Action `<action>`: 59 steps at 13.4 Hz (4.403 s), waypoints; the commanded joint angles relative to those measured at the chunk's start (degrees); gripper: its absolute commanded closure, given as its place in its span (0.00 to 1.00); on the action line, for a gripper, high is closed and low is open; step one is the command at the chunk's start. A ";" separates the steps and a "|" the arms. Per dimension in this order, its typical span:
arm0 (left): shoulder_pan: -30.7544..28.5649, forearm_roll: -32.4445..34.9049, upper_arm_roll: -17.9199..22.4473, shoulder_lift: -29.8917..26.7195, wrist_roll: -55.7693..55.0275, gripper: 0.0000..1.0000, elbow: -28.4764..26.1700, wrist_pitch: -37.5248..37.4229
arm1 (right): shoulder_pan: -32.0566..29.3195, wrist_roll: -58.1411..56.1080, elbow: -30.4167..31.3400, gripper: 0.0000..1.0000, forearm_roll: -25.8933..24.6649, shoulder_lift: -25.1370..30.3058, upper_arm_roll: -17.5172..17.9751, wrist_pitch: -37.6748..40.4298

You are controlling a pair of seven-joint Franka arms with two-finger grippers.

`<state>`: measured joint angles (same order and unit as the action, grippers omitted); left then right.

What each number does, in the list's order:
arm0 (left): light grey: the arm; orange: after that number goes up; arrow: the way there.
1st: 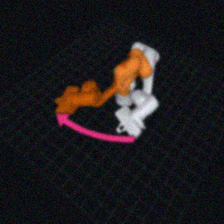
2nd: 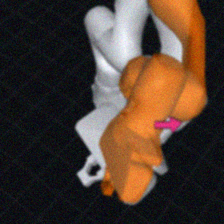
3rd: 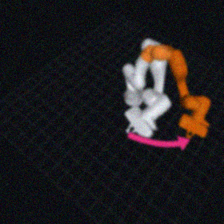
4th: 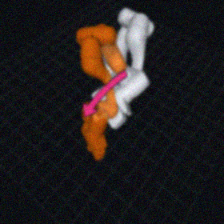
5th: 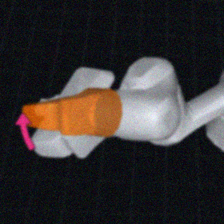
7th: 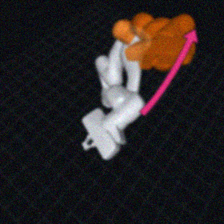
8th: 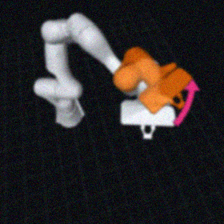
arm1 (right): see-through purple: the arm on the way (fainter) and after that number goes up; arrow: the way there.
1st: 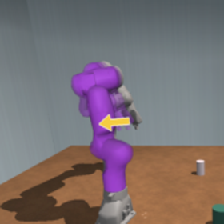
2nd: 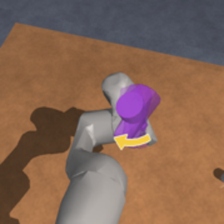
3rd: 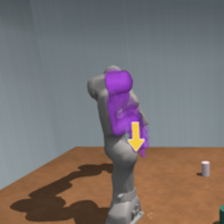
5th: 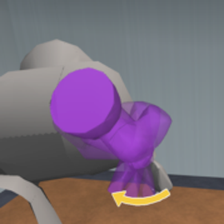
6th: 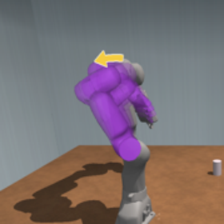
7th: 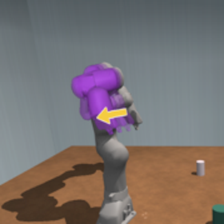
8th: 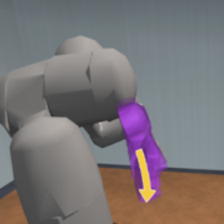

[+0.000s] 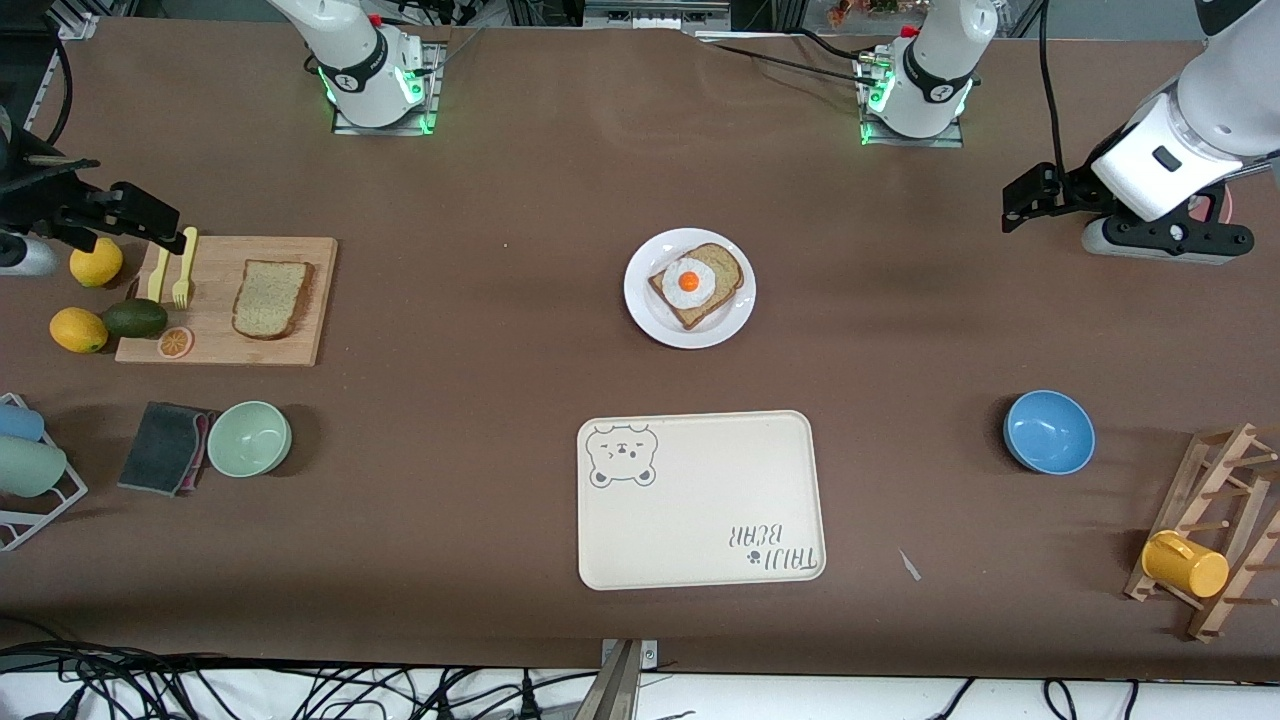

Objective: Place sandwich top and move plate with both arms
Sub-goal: 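Move the right gripper toward the bread slice on the cutting board, then lower the right gripper and grasp the bread slice edge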

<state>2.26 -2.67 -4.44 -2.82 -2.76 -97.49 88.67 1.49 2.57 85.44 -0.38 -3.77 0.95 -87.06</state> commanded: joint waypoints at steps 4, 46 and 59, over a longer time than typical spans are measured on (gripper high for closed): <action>-0.23 -0.93 -0.04 0.80 -0.14 0.00 1.86 -1.40 | 0.62 0.94 1.20 0.01 0.81 0.08 -0.42 -0.21; -0.23 -0.93 -0.04 0.80 -0.14 0.00 1.86 -1.40 | 0.10 18.87 51.58 0.30 -18.87 -10.38 -7.54 -53.38; -0.15 -0.93 -0.04 1.15 -0.14 0.00 2.04 -1.22 | 0.10 18.17 51.49 0.76 -18.87 -12.14 -7.36 -54.01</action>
<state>2.21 -2.67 -4.44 -2.72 -2.84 -97.42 88.58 1.62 20.27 136.36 -18.62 -15.88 -6.86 -141.06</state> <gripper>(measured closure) 0.000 0.590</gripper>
